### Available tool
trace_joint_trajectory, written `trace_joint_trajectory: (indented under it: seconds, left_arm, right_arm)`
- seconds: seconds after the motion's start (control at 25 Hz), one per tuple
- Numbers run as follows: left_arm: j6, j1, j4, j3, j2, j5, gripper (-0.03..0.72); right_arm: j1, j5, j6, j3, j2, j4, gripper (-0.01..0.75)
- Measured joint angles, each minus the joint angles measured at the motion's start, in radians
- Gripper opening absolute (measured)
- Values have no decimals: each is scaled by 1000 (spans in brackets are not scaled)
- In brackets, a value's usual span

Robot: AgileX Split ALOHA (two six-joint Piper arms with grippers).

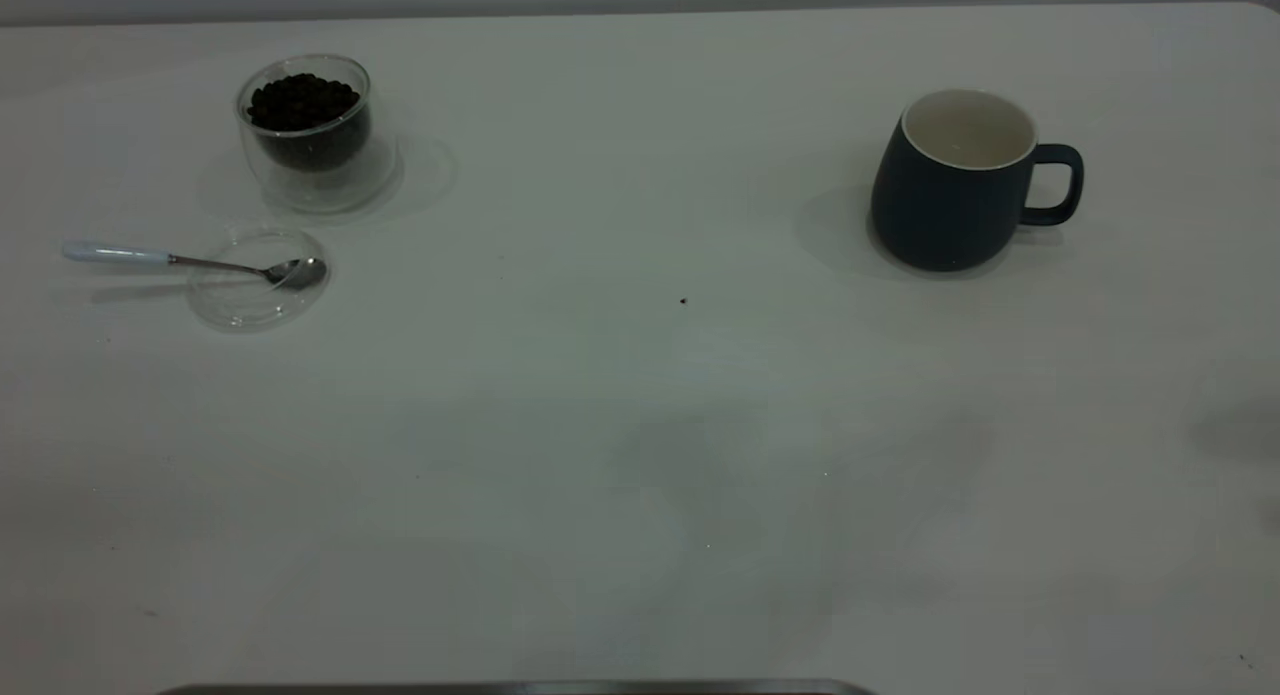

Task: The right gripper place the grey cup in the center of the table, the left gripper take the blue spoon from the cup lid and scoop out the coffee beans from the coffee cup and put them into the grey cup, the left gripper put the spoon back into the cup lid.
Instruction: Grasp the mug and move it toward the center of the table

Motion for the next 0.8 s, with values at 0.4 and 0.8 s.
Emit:
trace_joint_trajectory:
  seconds: [0.4,0.8]
  left_arm:
    - [1,0,0,0,0,0,432]
    - [1,0,0,0,0,0,432]
  right_arm:
    - [3,-112,-352,-115,471,36,363]
    - [55,-142,-542,-331,828,71,363]
